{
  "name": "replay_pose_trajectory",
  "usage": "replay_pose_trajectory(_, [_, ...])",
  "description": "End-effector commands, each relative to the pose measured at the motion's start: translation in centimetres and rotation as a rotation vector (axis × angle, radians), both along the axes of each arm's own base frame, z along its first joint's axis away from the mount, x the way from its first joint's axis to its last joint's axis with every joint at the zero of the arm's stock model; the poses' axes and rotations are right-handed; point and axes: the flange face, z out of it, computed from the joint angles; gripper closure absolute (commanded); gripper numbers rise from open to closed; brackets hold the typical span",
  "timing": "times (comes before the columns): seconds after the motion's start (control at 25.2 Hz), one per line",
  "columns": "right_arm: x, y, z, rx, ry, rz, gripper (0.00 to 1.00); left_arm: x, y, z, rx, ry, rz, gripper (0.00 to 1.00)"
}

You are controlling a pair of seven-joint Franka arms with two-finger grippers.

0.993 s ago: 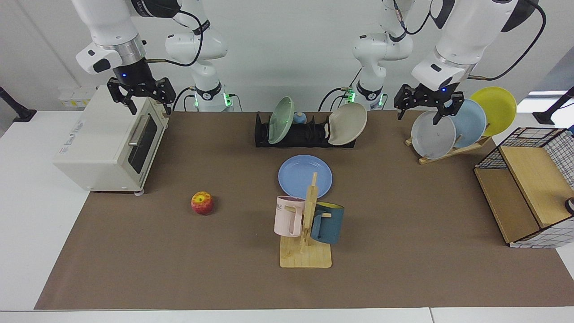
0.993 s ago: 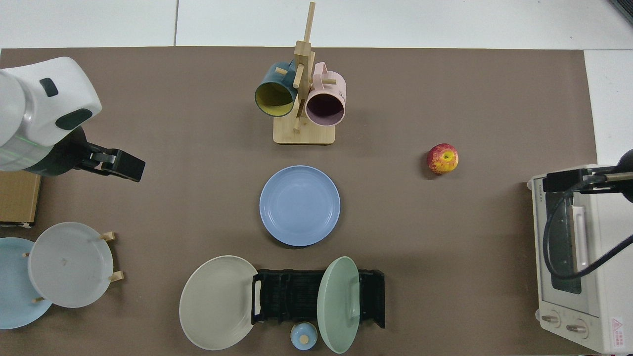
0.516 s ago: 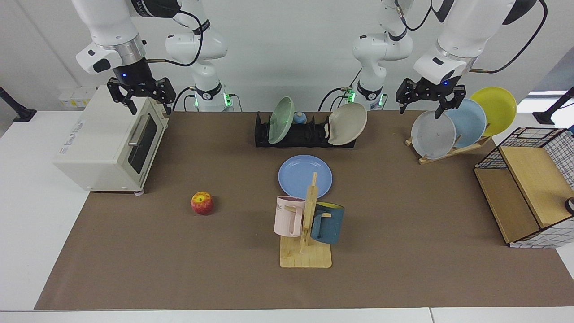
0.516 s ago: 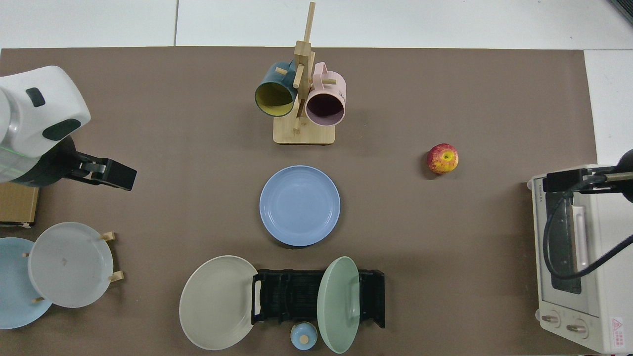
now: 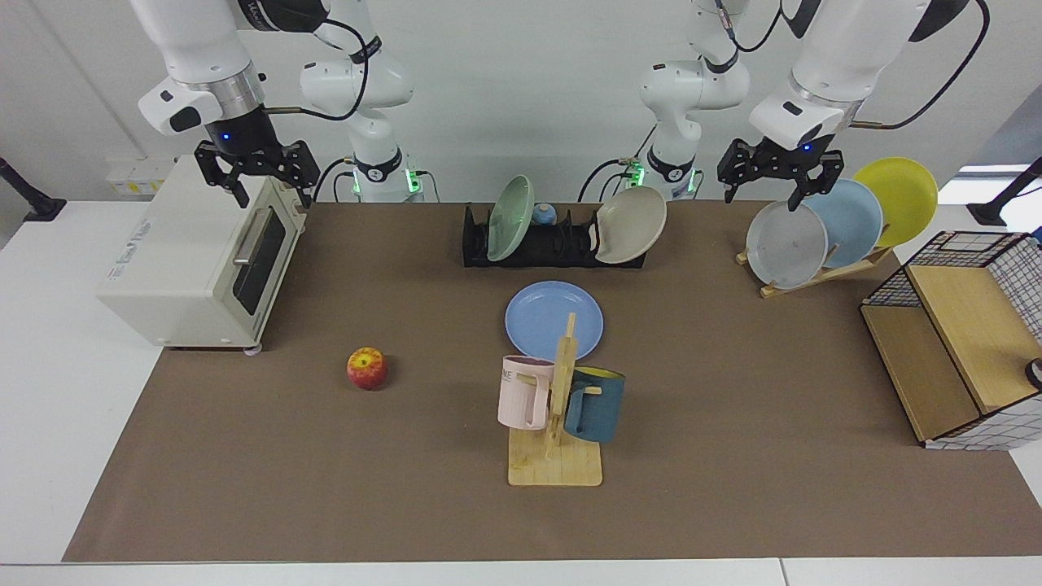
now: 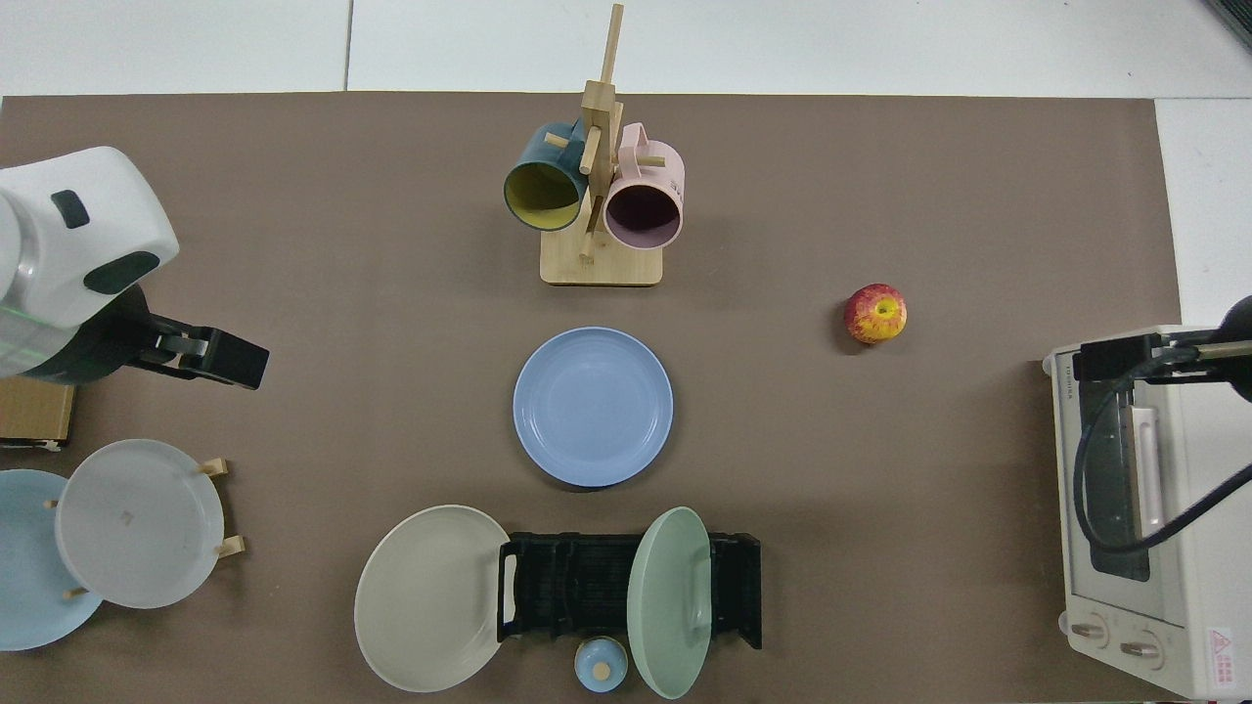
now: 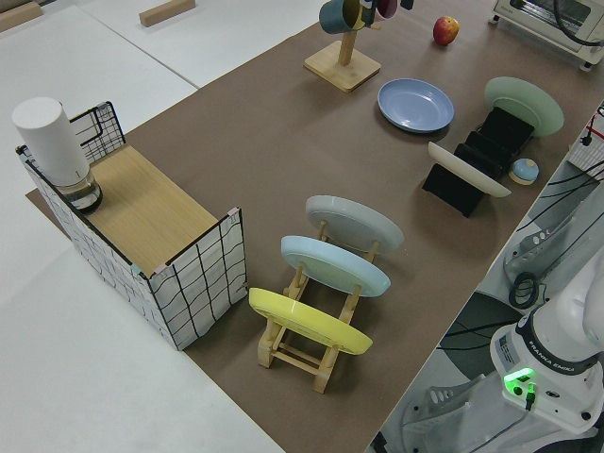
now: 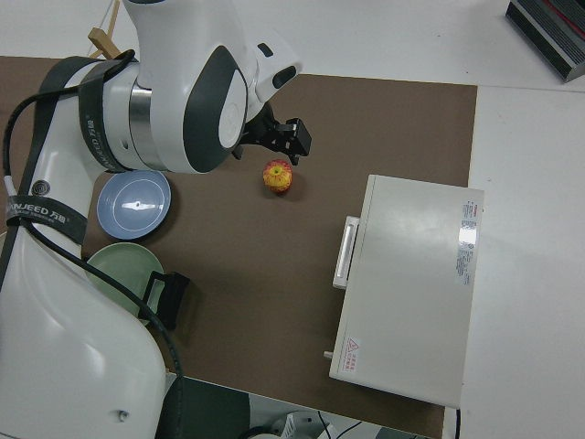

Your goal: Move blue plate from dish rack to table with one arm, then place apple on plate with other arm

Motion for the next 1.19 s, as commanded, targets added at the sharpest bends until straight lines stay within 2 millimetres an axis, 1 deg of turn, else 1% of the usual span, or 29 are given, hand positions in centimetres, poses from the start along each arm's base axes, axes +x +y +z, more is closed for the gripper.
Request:
replay_pose_trajectory(0.0, [-0.4,0.1,0.4,0.016,-0.012,0.04,0.0,-0.7,0.6,0.5,0.004,-0.015,0.016,0.0])
replay_pose_trajectory(0.08, [-0.2,0.3,0.4,0.015,-0.023,0.037,0.0,-0.7,1.1,0.5,0.004,-0.007,0.025,0.0])
replay_pose_trajectory(0.12, [0.0,0.6,0.4,0.015,-0.036,0.04,0.0,-0.8,1.1,0.5,0.004,-0.003,0.025,0.0])
replay_pose_trajectory(0.2, [0.7,0.6,0.0,0.013,-0.055,0.043,0.0,-0.9,1.2,0.6,0.001,-0.004,0.027,0.0])
replay_pose_trajectory(0.32, [2.1,0.6,-1.8,0.001,-0.044,0.05,0.0,-0.9,1.4,0.8,0.001,-0.01,0.033,0.0])
replay_pose_trajectory(0.44, [3.4,0.9,-2.9,-0.001,-0.065,0.057,0.0,-1.1,1.2,1.0,0.004,-0.017,0.041,0.0])
replay_pose_trajectory(0.56, [5.6,2.5,-6.0,0.006,-0.064,0.08,0.0,-1.6,1.3,1.7,0.008,-0.021,0.088,0.0])
replay_pose_trajectory(0.64, [6.9,2.7,-8.1,0.006,-0.056,0.081,0.0,-1.9,1.4,1.7,0.011,-0.011,0.122,0.0])
replay_pose_trajectory(0.71, [7.7,2.8,-9.5,0.003,-0.055,0.084,0.0,-1.9,1.7,1.7,0.011,-0.008,0.148,0.0])
replay_pose_trajectory(0.83, [9.2,3.3,-13.2,0.002,-0.043,0.087,0.0,-1.9,1.8,1.7,0.01,-0.008,0.154,0.0])
replay_pose_trajectory(0.87, [9.5,3.8,-14.5,0.003,-0.044,0.092,0.0,-1.9,1.9,1.7,0.011,-0.007,0.165,0.0])
replay_pose_trajectory(0.91, [9.8,4.0,-16.2,0.002,-0.049,0.091,0.0,-1.9,2.0,1.7,0.011,-0.006,0.175,0.0])
replay_pose_trajectory(0.95, [9.9,4.1,-17.5,0.002,-0.052,0.091,0.0,-2.0,2.2,1.7,0.013,-0.003,0.186,0.0])
replay_pose_trajectory(1.03, [9.9,5.1,-20.2,0.002,-0.051,0.104,0.0,-2.0,2.3,1.6,0.013,0.005,0.197,0.0])
replay_pose_trajectory(1.11, [9.9,6.6,-22.3,0.003,-0.046,0.116,0.0,-2.0,2.4,1.6,0.006,0.008,0.201,0.0])
replay_pose_trajectory(1.15, [9.9,6.7,-23.1,0.002,-0.042,0.11,0.0,-2.0,2.5,1.7,0.005,0.009,0.2,0.0])
